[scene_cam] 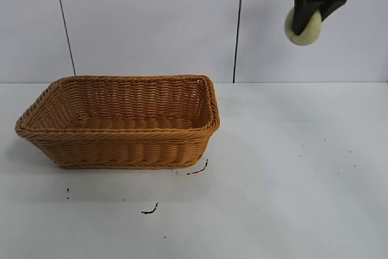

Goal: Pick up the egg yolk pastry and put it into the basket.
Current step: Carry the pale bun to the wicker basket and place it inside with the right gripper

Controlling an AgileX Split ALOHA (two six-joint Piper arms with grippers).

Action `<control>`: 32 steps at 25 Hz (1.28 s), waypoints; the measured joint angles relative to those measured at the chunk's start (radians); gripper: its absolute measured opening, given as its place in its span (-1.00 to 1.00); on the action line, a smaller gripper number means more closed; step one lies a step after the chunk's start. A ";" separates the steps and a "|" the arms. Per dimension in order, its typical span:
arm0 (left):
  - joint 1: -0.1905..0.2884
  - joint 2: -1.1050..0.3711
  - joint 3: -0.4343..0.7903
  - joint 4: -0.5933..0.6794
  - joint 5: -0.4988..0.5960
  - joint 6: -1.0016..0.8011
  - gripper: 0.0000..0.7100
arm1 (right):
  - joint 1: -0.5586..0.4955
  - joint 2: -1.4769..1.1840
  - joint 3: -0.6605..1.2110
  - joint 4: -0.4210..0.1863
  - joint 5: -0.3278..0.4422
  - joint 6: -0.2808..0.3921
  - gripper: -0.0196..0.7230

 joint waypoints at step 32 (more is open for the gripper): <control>0.000 0.000 0.000 0.000 0.000 0.000 0.96 | 0.316 0.377 -0.012 -0.057 -0.415 0.084 0.42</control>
